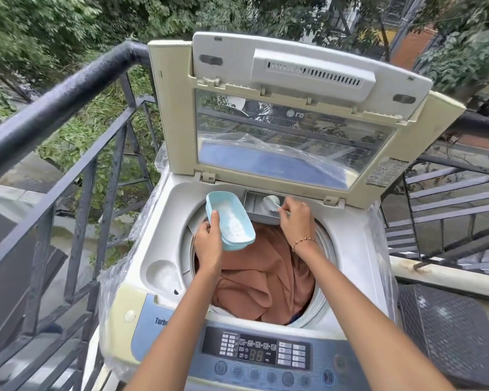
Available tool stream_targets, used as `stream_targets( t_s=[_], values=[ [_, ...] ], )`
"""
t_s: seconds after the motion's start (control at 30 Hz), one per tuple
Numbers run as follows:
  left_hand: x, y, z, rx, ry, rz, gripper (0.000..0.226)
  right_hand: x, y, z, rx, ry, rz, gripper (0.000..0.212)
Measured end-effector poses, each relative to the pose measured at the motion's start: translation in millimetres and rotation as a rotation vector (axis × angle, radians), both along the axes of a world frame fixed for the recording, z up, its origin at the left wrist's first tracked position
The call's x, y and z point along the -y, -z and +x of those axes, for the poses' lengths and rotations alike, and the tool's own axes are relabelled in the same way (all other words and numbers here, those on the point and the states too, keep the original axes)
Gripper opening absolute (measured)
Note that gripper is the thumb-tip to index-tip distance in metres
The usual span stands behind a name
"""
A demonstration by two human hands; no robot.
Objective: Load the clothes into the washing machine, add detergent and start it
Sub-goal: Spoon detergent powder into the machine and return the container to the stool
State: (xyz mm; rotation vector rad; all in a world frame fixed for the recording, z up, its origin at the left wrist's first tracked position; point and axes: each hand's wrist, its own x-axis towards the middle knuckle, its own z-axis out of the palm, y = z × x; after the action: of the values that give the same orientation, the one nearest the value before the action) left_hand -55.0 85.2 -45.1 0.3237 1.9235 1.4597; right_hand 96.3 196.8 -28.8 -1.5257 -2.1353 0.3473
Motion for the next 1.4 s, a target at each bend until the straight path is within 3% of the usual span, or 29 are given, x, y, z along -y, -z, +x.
stream_targets(
  t_s=[0.2,0.3,0.37,0.5,0.57,0.67,0.73,0.87,1.0,1.27,1.4],
  values=[
    [-3.6,3.1,-4.7,-0.01,0.025,-0.005,0.037,5.3,18.4,2.1,0.309,-0.139,0.399,0.01],
    [-4.9,3.7,-5.1,-0.014,0.044,0.002,0.037,4.3,20.7,2.6,0.328,-0.151,0.456,0.009],
    [-5.6,5.9,-5.4,-0.021,0.056,0.023,0.037,4.7,19.1,2.3,0.228,-0.127,0.379,0.007],
    [-4.8,13.0,-8.0,-0.029,0.115,0.052,0.048,8.3,9.4,-3.9,-0.308,0.168,-0.049,0.02],
    [-2.4,15.1,-10.1,-0.049,0.164,0.072,0.056,13.1,6.3,-6.4,-0.411,0.24,-0.089,0.022],
    [0.7,16.0,-14.1,-0.097,0.227,0.108,0.053,25.7,-3.1,-13.4,-0.45,0.146,-0.026,0.021],
    [2.7,16.1,-16.8,-0.158,0.27,0.134,0.051,32.3,-7.3,-18.9,-0.371,-0.015,0.069,0.02],
    [3.9,20.0,-24.2,-0.225,0.361,0.138,0.047,35.8,-9.3,-31.0,-0.015,-0.353,0.313,0.015],
    [4.9,17.9,-29.5,-0.242,0.437,0.154,0.046,36.9,-4.8,-37.6,0.272,-0.443,0.518,0.019],
    [-4.2,24.1,-41.9,-0.221,0.466,0.143,0.048,50.5,5.2,-29.6,0.351,-0.606,0.465,0.017],
    [-5.2,24.0,-41.7,-0.2,0.457,0.152,0.044,52.7,5.8,-27.1,0.259,-0.593,0.249,0.018]
  ],
)
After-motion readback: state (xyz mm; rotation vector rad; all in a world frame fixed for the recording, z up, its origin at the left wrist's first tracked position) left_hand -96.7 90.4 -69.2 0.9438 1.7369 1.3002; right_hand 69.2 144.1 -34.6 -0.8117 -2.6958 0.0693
